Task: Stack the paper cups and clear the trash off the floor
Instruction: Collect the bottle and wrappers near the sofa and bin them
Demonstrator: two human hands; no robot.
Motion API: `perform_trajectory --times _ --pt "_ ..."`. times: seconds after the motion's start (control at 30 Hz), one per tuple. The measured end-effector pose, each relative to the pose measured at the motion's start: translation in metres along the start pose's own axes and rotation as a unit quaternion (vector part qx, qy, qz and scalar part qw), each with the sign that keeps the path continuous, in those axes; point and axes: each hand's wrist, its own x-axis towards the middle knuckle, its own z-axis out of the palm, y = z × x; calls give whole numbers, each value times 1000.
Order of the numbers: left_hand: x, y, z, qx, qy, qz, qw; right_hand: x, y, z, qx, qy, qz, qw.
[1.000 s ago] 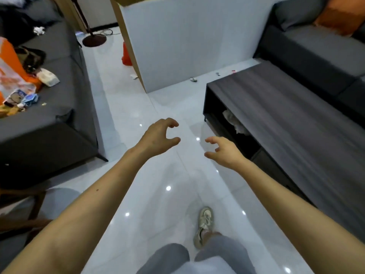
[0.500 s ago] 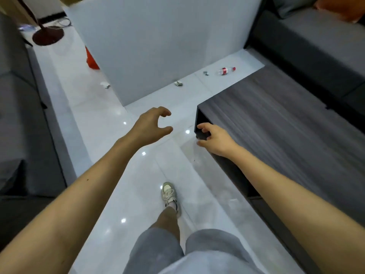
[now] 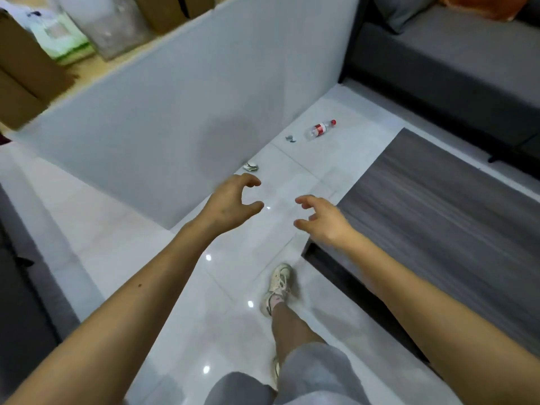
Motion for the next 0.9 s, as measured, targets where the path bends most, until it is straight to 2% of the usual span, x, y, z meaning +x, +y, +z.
perform_trajectory --times 0.3,0.57,0.73,0.9 --pt "196 -24 -59 17 -8 10 1000 182 -48 -46 30 15 40 999" --pt "345 -50 -80 44 -70 43 996 292 -69 -71 68 40 81 994" --pt "449 -83 -65 63 -124 74 987 378 -58 -65 84 67 112 988" --pt "545 -136 -9 89 -159 100 978 472 -12 -39 75 90 119 986"
